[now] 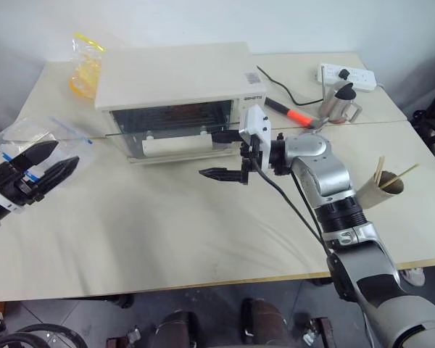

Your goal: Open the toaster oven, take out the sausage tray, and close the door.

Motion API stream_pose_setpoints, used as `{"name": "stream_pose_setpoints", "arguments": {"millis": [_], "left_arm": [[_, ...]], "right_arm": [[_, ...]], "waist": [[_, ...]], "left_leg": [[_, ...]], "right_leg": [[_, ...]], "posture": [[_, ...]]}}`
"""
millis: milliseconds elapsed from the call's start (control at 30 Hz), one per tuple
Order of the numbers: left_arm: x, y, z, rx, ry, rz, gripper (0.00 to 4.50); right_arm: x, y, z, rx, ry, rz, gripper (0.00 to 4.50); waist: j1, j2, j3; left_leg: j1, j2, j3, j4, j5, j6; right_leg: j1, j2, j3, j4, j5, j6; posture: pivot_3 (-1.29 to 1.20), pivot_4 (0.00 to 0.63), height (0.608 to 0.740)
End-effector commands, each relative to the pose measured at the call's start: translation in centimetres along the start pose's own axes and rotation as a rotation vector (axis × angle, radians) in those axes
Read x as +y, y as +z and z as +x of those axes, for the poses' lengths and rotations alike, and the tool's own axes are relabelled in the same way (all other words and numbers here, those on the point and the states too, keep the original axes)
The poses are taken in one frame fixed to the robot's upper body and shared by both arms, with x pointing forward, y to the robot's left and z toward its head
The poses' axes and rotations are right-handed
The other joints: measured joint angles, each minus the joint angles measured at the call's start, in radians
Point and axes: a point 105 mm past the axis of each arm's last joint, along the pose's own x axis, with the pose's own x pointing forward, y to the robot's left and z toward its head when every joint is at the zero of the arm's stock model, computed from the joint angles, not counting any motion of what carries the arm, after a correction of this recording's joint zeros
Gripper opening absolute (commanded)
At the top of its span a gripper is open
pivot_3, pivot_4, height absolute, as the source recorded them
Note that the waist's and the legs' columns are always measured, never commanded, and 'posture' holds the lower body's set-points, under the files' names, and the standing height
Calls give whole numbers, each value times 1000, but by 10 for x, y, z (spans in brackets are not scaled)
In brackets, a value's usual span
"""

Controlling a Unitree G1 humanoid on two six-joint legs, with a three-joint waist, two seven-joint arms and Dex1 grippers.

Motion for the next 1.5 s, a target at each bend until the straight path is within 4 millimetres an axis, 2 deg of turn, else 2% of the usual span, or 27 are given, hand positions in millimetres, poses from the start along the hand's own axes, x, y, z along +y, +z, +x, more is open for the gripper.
{"name": "stream_pose_setpoints", "arguments": {"millis": [33, 267, 533, 667, 833, 933, 1000, 1133, 1267, 1367, 1433, 1500], "left_arm": [[4, 10, 11, -12, -59, 34, 2141], [3, 8, 41, -19, -209, 22, 15], [-6, -7, 79, 68, -306, 25, 15], [-14, -16, 92, 99, -369, 26, 15], [-24, -23, 106, 115, -450, 25, 15], [-25, -25, 107, 131, -475, 24, 15], [-29, -30, 108, 151, -507, 26, 15], [-38, -44, 108, 220, -565, 41, 15], [-44, -55, 107, 271, -608, 64, 15], [-48, -67, 104, 343, -644, 105, 15], [-47, -75, 103, 390, -646, 149, 15], [-46, -83, 101, 438, -651, 223, 15]], "right_arm": [[18, 5, 12, -7, 94, -38, 4500], [18, 6, 13, -13, 68, -46, 4500], [25, 6, 10, -6, 41, -34, 4500], [29, -5, 3, 39, -5, 13, 4500], [30, -43, -35, 251, -176, 89, 4500], [30, -51, -47, 318, -217, 90, 4500], [29, -62, -60, 402, -248, 95, 4500], [31, -74, -81, 510, -263, 105, 4500], [35, -71, -97, 543, -256, 107, 4500], [32, -60, -115, 584, -266, 93, 4500], [27, -57, -126, 640, -285, 69, 4500], [10, -51, -132, 677, -337, -25, 4500]], "waist": [[1, 0, 0], [-6, -1, 0], [-16, -1, 0], [-15, -2, -1], [10, -2, -1], [28, -5, -1], [30, -5, -1], [32, -5, -1], [33, -6, -1], [34, -6, -1], [33, -6, -1], [32, -6, -1]], "left_leg": [[0, 0, 0, 0, 0, 0], [0, 0, 3, 1, 0, 0], [-1, 0, 2, 1, 0, 0], [-2, 0, 2, 1, 0, 0], [-3, -1, 2, 3, 0, 0], [-5, -1, 4, 7, 0, 0], [-13, 0, 4, 14, 0, 1], [-15, 0, 5, 19, -1, 2], [-16, 0, 4, 18, -1, 3], [-16, 0, 4, 19, -1, 3], [-16, 0, 4, 19, -1, 3], [-16, 0, 5, 19, -1, 4]], "right_leg": [[0, 0, 0, 0, 0, 0], [-2, 1, 2, 1, 0, 0], [-2, 1, 1, 1, 0, 0], [-2, 1, 1, 2, 0, 0], [-2, 1, 1, 1, 0, 0], [-1, 1, 0, 1, 0, 0], [-6, 1, -1, 2, 0, 0], [-6, 1, -1, 2, 0, 0], [-6, 1, -2, 2, 0, 0], [-6, 1, -2, 2, 0, 0], [-6, 1, -2, 2, 0, 0], [-6, 1, -1, 1, 0, 0]], "posture": [[0, 150, 740], [0, 150, 740], [0, 150, 740], [0, 150, 740], [0, 150, 740], [0, 150, 740], [0, 150, 740], [0, 150, 740], [0, 150, 740], [0, 150, 740], [0, 150, 740], [0, 150, 740]]}}
